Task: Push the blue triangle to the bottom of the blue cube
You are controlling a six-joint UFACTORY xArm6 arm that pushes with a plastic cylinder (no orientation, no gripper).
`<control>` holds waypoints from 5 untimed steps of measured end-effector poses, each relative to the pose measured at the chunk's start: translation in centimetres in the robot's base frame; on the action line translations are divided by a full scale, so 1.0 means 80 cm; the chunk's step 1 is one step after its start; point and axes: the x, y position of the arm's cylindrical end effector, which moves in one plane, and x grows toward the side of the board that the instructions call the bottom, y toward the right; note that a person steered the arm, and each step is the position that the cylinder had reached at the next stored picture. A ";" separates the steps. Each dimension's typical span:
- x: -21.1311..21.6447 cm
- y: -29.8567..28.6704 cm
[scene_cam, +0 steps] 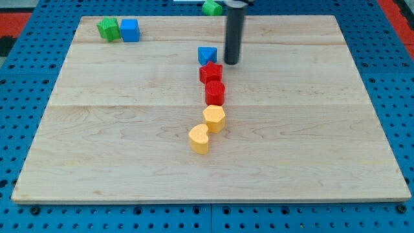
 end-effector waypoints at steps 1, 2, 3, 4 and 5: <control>-0.046 -0.100; -0.047 -0.186; -0.045 -0.189; -0.024 -0.182; -0.049 -0.068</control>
